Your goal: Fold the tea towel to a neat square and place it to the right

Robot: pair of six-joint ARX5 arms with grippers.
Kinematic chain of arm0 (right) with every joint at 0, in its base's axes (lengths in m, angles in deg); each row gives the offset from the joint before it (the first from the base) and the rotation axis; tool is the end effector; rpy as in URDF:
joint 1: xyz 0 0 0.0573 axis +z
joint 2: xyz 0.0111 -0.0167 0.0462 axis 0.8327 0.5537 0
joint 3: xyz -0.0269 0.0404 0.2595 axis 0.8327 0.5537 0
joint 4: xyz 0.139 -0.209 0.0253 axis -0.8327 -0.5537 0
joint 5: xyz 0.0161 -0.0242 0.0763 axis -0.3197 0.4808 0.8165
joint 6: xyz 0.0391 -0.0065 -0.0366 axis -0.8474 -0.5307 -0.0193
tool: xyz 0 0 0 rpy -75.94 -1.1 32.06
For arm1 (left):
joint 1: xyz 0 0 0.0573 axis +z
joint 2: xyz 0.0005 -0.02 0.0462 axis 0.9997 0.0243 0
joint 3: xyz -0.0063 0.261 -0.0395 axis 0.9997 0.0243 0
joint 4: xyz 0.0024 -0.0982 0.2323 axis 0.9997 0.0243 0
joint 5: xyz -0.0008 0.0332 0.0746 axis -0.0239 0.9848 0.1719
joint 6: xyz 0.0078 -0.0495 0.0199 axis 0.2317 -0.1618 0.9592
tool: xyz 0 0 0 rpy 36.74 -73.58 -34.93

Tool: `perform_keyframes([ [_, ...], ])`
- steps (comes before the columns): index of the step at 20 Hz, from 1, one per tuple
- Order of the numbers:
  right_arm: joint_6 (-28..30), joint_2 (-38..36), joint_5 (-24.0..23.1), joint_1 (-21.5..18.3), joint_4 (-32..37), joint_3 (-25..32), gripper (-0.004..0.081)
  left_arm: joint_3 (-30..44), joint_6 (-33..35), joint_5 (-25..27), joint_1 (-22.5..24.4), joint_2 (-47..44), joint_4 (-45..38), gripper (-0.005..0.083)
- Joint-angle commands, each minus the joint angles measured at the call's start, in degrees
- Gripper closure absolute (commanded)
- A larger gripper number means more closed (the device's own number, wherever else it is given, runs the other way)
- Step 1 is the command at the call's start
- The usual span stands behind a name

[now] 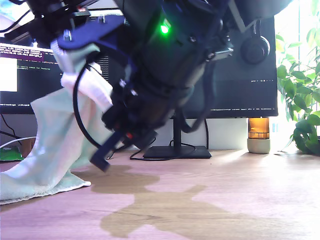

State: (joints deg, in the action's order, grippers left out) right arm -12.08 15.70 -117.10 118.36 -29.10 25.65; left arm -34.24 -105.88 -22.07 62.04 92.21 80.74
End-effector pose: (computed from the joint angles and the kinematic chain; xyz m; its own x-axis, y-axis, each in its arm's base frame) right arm 0.1650 0.2801 0.1660 0.7639 0.4032 -0.5039 -0.6439 0.4243 -0.6367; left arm 0.2573 -0.1336 0.3236 0.3910 -0.3687 -0.8433 0.2744 0.9213 -0.2756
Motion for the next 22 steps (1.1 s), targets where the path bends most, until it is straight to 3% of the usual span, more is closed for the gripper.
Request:
perform_keyframes([
  [1, 0.7, -1.8, 0.3, 0.2, -0.7, -0.1, 0.0781, 0.1, 1.9, 0.3, 0.4, -0.1, 0.5, 0.0756],
  [4, 3.6, -2.9, 0.6, 0.1, -1.3, -0.1, 0.0781, 0.1, 5.7, 0.5, 0.4, 0.0, 2.7, 0.0551],
  [5, 4.4, -3.0, 0.8, 0.1, -1.8, -0.1, 0.0781, 0.1, 7.9, 0.8, 0.4, 0.0, 2.6, 0.0521],
  [11, 7.9, -3.7, 2.3, -0.6, -4.9, -0.1, 0.0781, 0.1, 15.5, 8.8, 1.5, 0.0, 1.0, 0.0516],
  [14, 9.1, -4.3, 3.6, -1.4, -7.6, -1.0, 0.0781, 0.1, 17.4, 9.9, 2.3, -0.2, 2.4, 0.0520],
  [17, 8.9, -4.6, 6.1, -2.7, -11.9, -5.5, 0.0781, 1.4, 17.4, 9.6, 2.1, -2.6, 1.8, 0.0526],
  [22, 6.8, -4.6, 11.8, -4.7, -20.9, -15.3, 0.0781, 11.7, 16.9, 9.2, -1.2, -14.3, -4.1, 0.0542],
])
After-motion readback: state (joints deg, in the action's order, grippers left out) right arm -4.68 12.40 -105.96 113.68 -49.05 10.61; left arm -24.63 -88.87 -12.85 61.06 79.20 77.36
